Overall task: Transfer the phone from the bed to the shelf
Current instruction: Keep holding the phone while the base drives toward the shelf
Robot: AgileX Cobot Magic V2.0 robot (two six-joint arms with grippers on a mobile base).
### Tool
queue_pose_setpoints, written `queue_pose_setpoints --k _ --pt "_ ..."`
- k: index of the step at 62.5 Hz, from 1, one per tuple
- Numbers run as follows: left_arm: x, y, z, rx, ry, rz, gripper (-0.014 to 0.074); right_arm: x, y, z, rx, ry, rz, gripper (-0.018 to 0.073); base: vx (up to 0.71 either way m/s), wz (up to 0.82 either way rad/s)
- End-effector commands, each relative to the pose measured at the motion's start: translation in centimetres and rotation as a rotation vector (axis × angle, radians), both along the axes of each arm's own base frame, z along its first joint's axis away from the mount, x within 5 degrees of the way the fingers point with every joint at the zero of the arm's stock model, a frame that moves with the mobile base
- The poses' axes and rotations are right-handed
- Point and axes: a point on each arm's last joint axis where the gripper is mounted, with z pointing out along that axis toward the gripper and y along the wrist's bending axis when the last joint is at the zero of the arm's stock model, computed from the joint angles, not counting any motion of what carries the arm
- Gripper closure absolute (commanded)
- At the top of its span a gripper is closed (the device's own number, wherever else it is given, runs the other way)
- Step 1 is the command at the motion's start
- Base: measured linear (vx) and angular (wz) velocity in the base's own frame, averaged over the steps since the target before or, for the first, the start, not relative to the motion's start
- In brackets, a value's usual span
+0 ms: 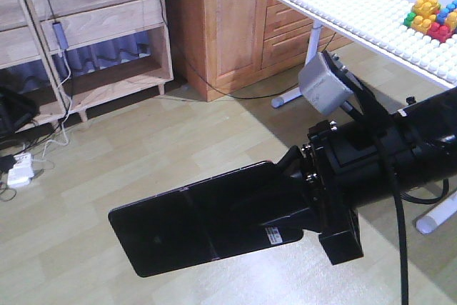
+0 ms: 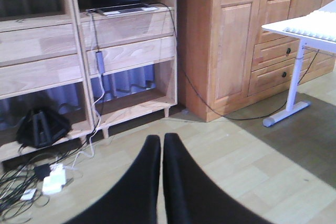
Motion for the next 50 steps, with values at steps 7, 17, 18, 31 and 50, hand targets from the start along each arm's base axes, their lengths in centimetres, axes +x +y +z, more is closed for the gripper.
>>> queue_pose_setpoints --k 7,17,18,31,50 --pt "0.03 0.01 0.50 -0.005 -0.075 0.000 0.0595 -1.18 0.11 1.98 0.097 0.012 0.049 0.0561 0.40 -0.10" --pt "0.03 0.01 0.50 -0.005 -0.075 0.000 0.0595 -1.18 0.11 1.98 0.097 0.012 0.049 0.0561 0.41 -0.06" --pt "0.03 0.01 0.50 -0.005 -0.075 0.000 0.0595 -1.18 0.11 1.98 0.097 0.012 0.049 0.0561 0.41 -0.03" --pt "0.03 0.01 0.50 -0.005 -0.075 0.000 0.0595 -1.18 0.11 1.98 0.097 0.012 0.049 0.0561 0.41 0.00" --pt "0.03 0.01 0.50 -0.005 -0.075 0.000 0.0595 -1.18 0.11 1.98 0.097 0.012 0.049 0.0561 0.42 0.06"
